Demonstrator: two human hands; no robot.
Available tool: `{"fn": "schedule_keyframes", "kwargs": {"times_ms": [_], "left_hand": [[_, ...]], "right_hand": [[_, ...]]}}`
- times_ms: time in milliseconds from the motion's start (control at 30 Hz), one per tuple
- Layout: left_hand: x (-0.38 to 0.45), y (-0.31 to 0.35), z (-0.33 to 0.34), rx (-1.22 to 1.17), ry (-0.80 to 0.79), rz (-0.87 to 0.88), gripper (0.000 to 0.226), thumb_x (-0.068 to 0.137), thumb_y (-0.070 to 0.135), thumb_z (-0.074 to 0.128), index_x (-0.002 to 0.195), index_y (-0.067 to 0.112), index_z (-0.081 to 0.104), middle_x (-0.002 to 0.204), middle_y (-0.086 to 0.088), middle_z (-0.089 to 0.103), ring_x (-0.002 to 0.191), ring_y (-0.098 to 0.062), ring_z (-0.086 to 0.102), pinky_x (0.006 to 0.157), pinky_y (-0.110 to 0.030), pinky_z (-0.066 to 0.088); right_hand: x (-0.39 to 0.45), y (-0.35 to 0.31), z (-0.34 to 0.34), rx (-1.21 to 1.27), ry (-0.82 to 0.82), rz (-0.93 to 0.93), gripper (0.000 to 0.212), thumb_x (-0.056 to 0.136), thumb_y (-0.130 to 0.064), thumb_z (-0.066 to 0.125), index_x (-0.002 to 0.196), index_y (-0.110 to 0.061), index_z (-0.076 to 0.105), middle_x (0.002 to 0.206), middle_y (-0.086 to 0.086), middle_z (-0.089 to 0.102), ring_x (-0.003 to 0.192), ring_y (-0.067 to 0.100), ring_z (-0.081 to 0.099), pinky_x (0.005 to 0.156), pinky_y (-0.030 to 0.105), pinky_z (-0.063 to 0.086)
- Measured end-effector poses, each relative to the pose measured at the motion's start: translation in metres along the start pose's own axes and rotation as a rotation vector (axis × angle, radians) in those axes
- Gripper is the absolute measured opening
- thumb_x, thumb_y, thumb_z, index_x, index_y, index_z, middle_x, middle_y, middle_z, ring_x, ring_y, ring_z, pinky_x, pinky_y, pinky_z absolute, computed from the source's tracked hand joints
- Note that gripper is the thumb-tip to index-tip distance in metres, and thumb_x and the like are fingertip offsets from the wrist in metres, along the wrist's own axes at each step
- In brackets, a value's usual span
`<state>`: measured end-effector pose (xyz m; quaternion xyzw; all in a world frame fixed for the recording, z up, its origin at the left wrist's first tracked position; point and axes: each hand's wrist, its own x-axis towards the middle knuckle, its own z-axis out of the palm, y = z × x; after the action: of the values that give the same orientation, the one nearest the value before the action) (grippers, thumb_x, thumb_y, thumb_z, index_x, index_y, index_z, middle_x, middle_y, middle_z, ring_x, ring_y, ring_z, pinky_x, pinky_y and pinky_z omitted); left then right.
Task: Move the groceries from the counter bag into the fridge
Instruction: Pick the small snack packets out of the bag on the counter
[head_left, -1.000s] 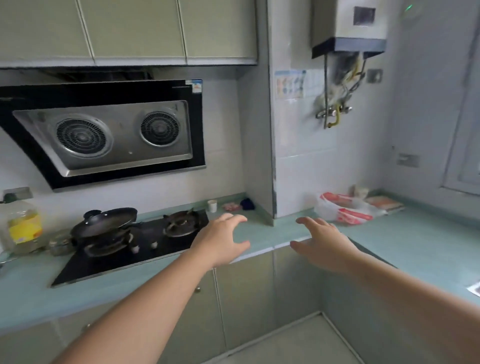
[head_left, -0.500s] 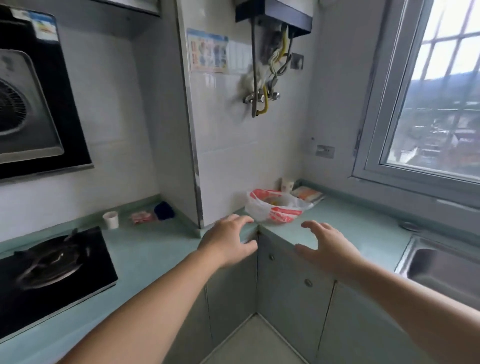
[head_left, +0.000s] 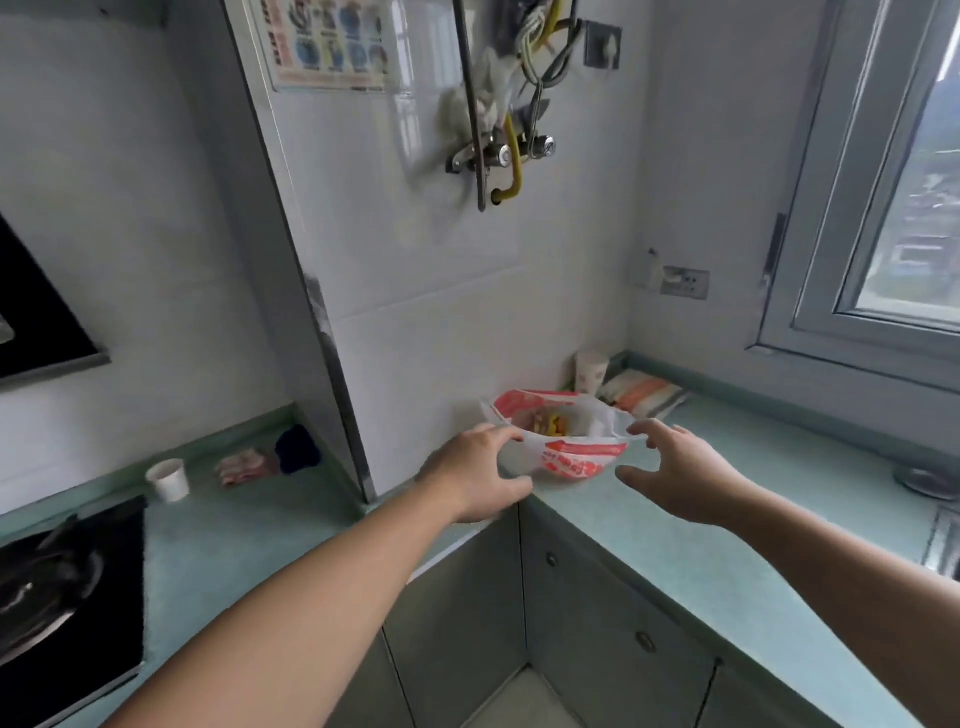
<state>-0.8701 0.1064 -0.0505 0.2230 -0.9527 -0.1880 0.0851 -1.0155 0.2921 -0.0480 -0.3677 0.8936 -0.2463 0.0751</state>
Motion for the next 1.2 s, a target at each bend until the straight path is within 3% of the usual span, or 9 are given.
{"fn": "schedule_keyframes", "kwargs": {"times_ms": [133,267,500,733,967,1100,1200], "left_hand": [[0.055,-0.003,0.005,-0.036,0.025,-0.043,0.062,0.070,0.055,0.057,0.129,0.035,0.051,0.132,0.007,0.055,0.116,-0.015,0.054,0.097,-0.039,0.048],[0.113,-0.019,0.017,0.036,-0.038,-0.042,0.059,0.074,0.052,0.059,0.129,0.035,0.051,0.133,0.010,0.053,0.115,-0.015,0.053,0.094,-0.038,0.048],[0.232,-0.061,0.060,-0.048,-0.033,-0.002,0.044,0.087,0.041,0.058,0.130,0.030,0.053,0.129,0.005,0.056,0.112,-0.016,0.054,0.092,-0.033,0.048],[0.339,-0.103,0.115,-0.173,-0.163,0.003,0.033,0.090,0.029,0.055,0.123,0.025,0.058,0.117,0.005,0.061,0.100,-0.013,0.057,0.089,-0.038,0.053],[0.380,-0.125,0.165,-0.189,-0.277,-0.050,0.034,0.092,0.026,0.054,0.125,0.028,0.057,0.119,0.004,0.063,0.098,-0.016,0.060,0.086,-0.038,0.054],[0.381,-0.144,0.185,-0.104,-0.325,-0.094,0.038,0.091,0.021,0.056,0.129,0.027,0.056,0.114,0.002,0.064,0.095,-0.020,0.061,0.080,-0.032,0.052],[0.386,-0.151,0.198,-0.054,-0.316,-0.108,0.031,0.095,0.023,0.050,0.124,0.028,0.059,0.102,0.004,0.068,0.082,-0.015,0.062,0.072,-0.029,0.052]], "right_hand": [[0.064,0.021,0.001,0.032,-0.016,0.010,0.059,0.087,-0.040,0.066,0.138,-0.021,0.043,0.140,0.006,0.050,0.115,0.022,0.055,0.092,0.033,0.050],[0.121,0.037,0.015,0.053,-0.088,0.011,0.056,0.088,-0.038,0.065,0.137,-0.023,0.043,0.140,0.005,0.050,0.107,0.020,0.057,0.078,0.023,0.049],[0.230,0.063,0.048,-0.007,-0.132,0.066,0.046,0.093,-0.024,0.059,0.136,-0.023,0.044,0.133,0.006,0.055,0.106,0.019,0.058,0.089,0.027,0.050],[0.324,0.087,0.080,-0.027,-0.169,0.159,0.045,0.092,-0.026,0.060,0.135,-0.023,0.046,0.128,0.003,0.058,0.107,0.019,0.058,0.094,0.032,0.050],[0.385,0.121,0.127,-0.008,-0.262,0.158,0.041,0.092,-0.012,0.055,0.131,-0.022,0.051,0.122,-0.002,0.061,0.101,0.012,0.059,0.086,0.020,0.048],[0.406,0.137,0.169,0.026,-0.358,0.169,0.042,0.088,-0.001,0.051,0.126,-0.018,0.059,0.121,0.001,0.064,0.108,0.017,0.060,0.095,0.027,0.049],[0.418,0.142,0.193,-0.002,-0.375,0.182,0.045,0.089,0.000,0.048,0.128,-0.020,0.059,0.125,0.000,0.063,0.113,0.019,0.059,0.098,0.029,0.047]]}}
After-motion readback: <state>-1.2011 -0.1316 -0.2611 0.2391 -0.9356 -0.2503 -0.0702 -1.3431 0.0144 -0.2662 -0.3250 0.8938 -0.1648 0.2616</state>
